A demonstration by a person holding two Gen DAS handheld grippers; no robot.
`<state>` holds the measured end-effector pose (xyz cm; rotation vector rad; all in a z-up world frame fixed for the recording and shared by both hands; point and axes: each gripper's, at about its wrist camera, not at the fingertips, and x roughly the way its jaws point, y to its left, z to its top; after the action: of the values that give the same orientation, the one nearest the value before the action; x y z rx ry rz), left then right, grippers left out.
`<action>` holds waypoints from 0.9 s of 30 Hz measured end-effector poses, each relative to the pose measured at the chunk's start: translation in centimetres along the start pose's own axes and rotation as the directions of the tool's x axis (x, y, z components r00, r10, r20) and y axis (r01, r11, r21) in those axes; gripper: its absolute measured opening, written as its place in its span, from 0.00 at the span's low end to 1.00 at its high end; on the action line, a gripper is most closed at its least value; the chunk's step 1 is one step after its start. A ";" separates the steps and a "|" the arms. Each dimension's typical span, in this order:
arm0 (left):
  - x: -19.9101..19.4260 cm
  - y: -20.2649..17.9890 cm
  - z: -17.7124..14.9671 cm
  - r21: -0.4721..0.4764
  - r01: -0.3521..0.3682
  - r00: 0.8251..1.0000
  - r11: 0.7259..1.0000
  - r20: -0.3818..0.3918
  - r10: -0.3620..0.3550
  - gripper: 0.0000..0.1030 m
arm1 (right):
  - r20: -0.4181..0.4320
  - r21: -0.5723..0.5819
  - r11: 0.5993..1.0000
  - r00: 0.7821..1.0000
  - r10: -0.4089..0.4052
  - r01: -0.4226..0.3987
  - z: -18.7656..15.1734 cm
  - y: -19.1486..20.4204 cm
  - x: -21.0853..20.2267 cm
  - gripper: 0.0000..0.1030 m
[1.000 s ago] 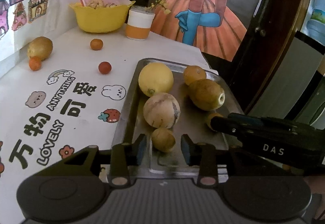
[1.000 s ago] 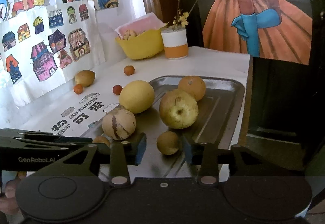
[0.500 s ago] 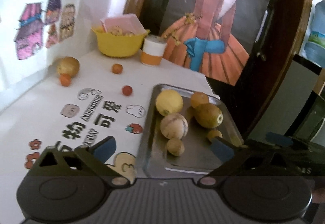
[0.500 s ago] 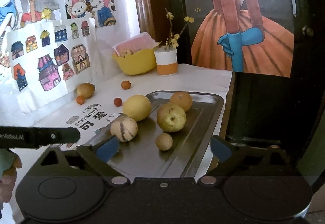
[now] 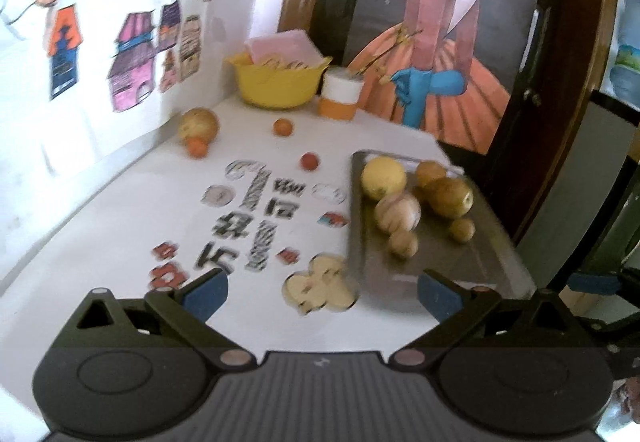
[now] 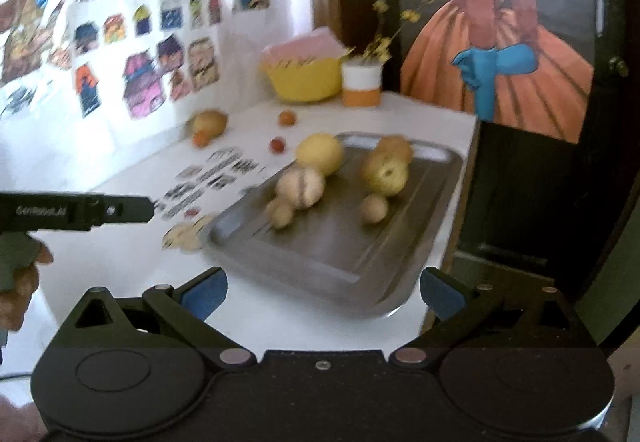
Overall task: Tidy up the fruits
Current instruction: 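Withdraw both tools from the tray toward the remaining small fruits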
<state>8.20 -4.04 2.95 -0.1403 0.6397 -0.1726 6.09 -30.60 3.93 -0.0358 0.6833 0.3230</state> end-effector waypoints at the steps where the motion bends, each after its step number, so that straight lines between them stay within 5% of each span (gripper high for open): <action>1: -0.3 0.5 -0.2 -0.002 -0.008 1.000 1.000 -0.010 0.008 1.00 | -0.016 0.002 1.000 1.000 0.016 -0.016 -0.2 0.6 0.0 0.99; 8: -2.7 3.4 0.0 0.009 -0.055 0.998 0.998 -0.035 0.055 1.00 | -0.094 0.019 0.989 0.985 0.145 -0.144 0.0 4.7 0.3 0.99; 17: -4.9 7.2 1.7 0.001 -0.128 0.991 0.992 -0.038 0.128 1.00 | -0.072 -0.099 0.971 0.975 0.209 -0.216 3.3 10.1 1.0 0.99; 21: -5.2 8.0 3.8 0.024 -0.154 0.987 0.988 -0.050 0.155 1.00 | -0.028 -0.181 0.957 0.974 0.226 -0.228 6.1 11.7 1.2 0.99; 27: -5.6 8.1 8.4 0.057 -0.194 0.981 0.979 0.031 0.193 1.00 | 0.042 -0.255 0.938 0.967 0.252 -0.234 13.4 11.7 1.6 0.99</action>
<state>9.81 5.67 11.38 -0.0219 0.6183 -0.0018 11.93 -17.16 14.17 -0.1782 0.5705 0.6452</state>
